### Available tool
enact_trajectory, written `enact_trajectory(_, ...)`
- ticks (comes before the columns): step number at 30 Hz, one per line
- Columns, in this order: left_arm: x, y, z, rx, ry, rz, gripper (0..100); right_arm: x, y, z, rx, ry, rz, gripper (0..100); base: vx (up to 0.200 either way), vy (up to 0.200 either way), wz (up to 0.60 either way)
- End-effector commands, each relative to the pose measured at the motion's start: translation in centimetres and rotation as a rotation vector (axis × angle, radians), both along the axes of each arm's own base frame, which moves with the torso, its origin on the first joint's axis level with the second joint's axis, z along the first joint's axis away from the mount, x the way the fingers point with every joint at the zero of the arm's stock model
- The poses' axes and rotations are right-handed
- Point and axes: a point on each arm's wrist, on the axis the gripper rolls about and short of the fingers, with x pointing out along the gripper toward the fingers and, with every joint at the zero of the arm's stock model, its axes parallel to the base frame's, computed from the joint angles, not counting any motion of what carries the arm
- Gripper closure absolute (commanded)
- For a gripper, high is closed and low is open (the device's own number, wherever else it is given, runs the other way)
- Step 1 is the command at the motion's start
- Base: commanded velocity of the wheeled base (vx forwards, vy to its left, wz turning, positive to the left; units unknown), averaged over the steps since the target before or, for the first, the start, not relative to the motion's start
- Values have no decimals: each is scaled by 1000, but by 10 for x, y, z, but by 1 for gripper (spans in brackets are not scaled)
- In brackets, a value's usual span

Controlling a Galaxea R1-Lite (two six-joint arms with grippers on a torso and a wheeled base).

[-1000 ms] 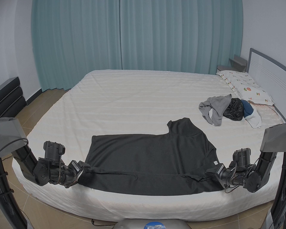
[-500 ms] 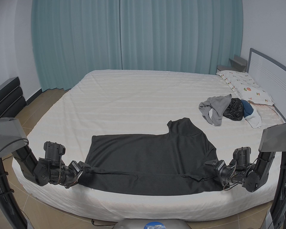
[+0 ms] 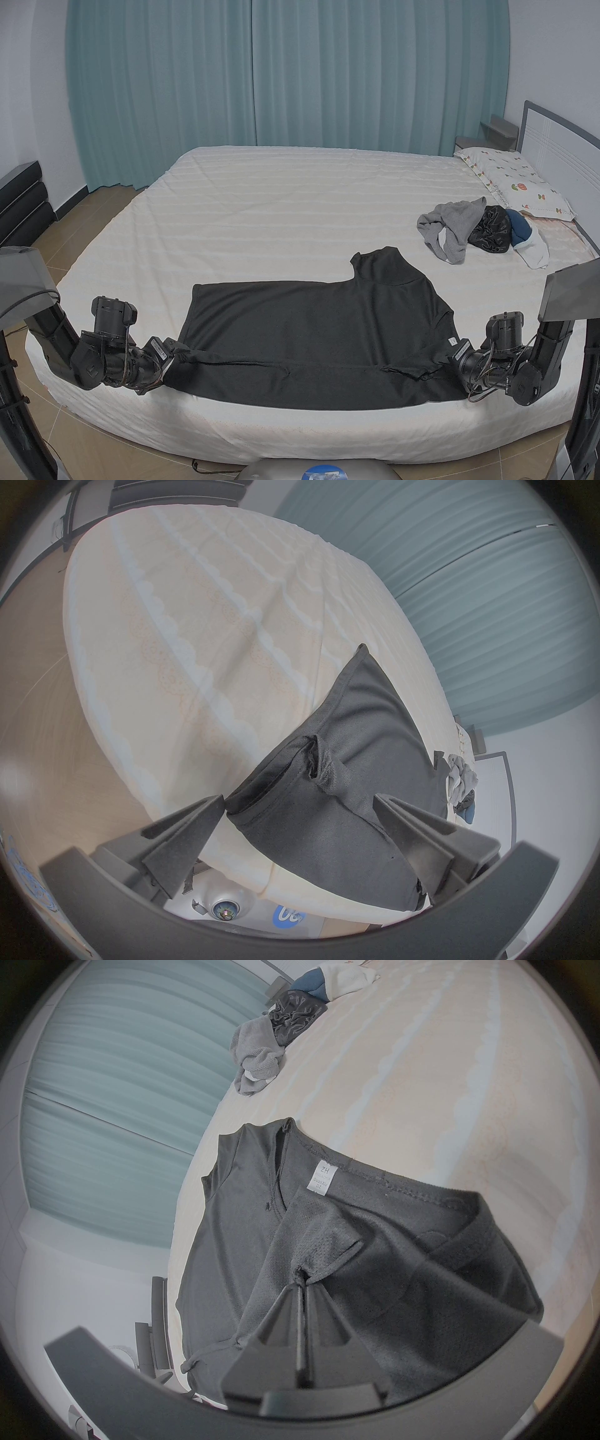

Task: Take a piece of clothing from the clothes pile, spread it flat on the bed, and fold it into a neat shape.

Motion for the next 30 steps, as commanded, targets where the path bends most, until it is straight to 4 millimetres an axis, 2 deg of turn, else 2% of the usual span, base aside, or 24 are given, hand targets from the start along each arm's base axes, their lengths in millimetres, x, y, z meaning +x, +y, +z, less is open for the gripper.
enact_trajectory(1, 0, 0, 0, 1, 1, 0, 0, -3, 1, 5, 1, -13, 4, 100, 0, 0, 0)
enact_trajectory(13, 0, 0, 0, 3, -1, 2, 0, -27, 19, 41, -34, -68, 40, 100, 0, 0, 0)
enact_trajectory(19, 0, 0, -1, 2, 2, -1, 0, -41, 20, 45, -41, -45, 49, 100, 0, 0, 0)
enact_trajectory(23, -3, 0, -1, 4, 5, -3, 0, -59, 19, 55, -38, -54, 71, 100, 0, 0, 0)
enact_trajectory(30, -3, -1, -1, 3, 6, -9, 0, -75, 22, 47, -48, 2, 101, 100, 0, 0, 0)
